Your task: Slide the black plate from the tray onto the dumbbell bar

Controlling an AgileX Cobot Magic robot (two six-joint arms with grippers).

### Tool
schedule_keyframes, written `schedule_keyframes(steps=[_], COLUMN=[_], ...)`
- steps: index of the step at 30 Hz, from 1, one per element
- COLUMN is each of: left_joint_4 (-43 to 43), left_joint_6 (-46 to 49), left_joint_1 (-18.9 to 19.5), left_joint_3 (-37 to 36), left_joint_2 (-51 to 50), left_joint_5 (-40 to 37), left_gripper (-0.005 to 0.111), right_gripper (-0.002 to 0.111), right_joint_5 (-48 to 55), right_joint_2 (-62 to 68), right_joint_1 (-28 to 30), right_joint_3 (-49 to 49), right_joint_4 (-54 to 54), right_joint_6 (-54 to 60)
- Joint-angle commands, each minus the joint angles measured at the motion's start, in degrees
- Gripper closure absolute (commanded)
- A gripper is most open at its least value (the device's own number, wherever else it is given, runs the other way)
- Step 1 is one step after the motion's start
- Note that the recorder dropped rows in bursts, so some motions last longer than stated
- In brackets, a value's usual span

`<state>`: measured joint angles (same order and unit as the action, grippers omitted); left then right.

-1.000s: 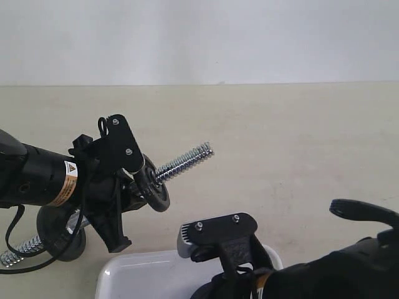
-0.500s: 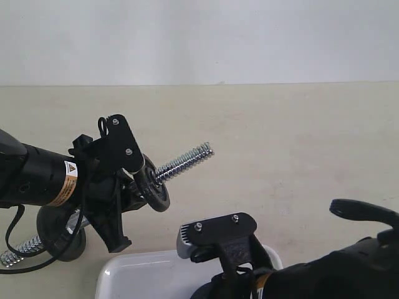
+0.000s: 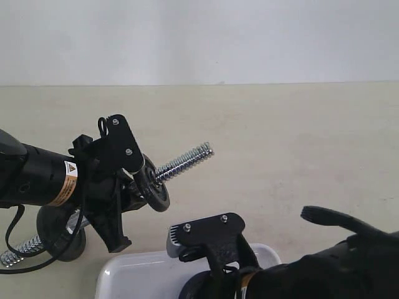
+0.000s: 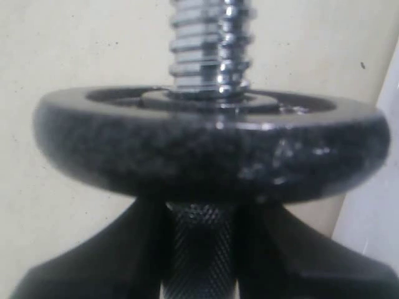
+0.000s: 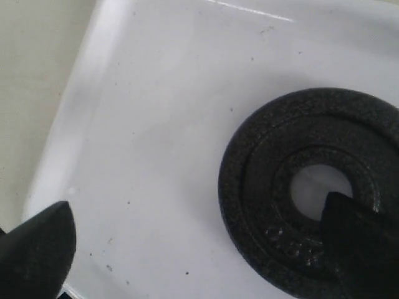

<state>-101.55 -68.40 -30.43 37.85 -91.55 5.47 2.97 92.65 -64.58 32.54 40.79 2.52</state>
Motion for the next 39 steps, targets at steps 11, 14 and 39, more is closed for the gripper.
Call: schedule_keyframes(steps=[11, 14, 39], left_joint_4=[1.6, 1.6, 1.6], left_joint_6=[-0.9, -0.9, -0.9], left_joint_1=[0.2, 0.2, 0.2], left_joint_3=[1.6, 1.6, 1.6], left_joint_2=[2.7, 2.9, 4.9], left_joint_5=[-1.4, -1.4, -1.4], left_gripper=[0.102, 0.102, 0.102], right_gripper=[0.003, 0.003, 0.003], right_joint_5=[-0.4, -0.3, 9.3], right_joint_2=[1.7, 1.7, -4.8], right_joint_1=[0.1, 0.1, 11.4], right_joint_3=[-0.9, -0.9, -0.9], right_joint_4=[-4.0, -4.8, -11.7], right_joint_6=[0.0, 0.1, 2.8])
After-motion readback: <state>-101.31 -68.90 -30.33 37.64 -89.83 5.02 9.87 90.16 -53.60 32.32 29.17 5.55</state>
